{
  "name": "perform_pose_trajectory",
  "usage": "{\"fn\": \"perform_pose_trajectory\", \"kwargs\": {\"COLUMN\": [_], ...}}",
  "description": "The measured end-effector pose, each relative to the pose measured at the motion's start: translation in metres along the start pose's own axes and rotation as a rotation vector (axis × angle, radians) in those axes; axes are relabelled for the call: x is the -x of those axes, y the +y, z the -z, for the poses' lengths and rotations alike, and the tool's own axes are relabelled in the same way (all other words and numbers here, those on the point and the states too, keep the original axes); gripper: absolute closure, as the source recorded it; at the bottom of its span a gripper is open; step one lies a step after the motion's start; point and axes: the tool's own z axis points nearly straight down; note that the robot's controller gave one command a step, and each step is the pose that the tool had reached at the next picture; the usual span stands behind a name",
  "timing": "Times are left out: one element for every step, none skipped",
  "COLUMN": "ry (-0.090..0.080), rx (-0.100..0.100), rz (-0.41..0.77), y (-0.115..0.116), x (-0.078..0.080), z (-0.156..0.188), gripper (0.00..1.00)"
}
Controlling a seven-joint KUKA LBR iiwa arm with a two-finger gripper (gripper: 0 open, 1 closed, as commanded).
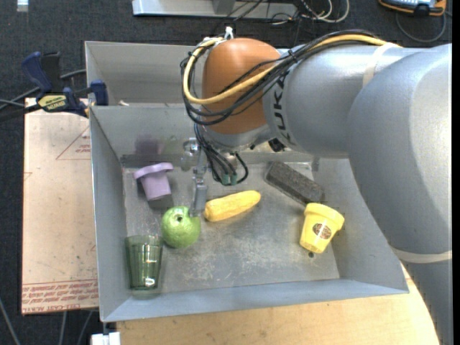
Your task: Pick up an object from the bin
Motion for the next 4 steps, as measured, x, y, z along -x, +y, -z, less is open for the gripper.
{"fn": "perform_pose_trajectory", "kwargs": {"ry": [-0.007,-0.012,-0.002,-0.013], "rx": [0.001,0.004,0.001,0.005], "rz": [-0.003,0.157,0.207,0.125], "y": [-0.001,-0.038,-0.071,-0.114], "x": [0.002,-0.005,-0.009,-0.012], "z": [0.005,-0.033,-0.036,-0.031], "gripper": [0.00,0.00,0.00,0.00]}}
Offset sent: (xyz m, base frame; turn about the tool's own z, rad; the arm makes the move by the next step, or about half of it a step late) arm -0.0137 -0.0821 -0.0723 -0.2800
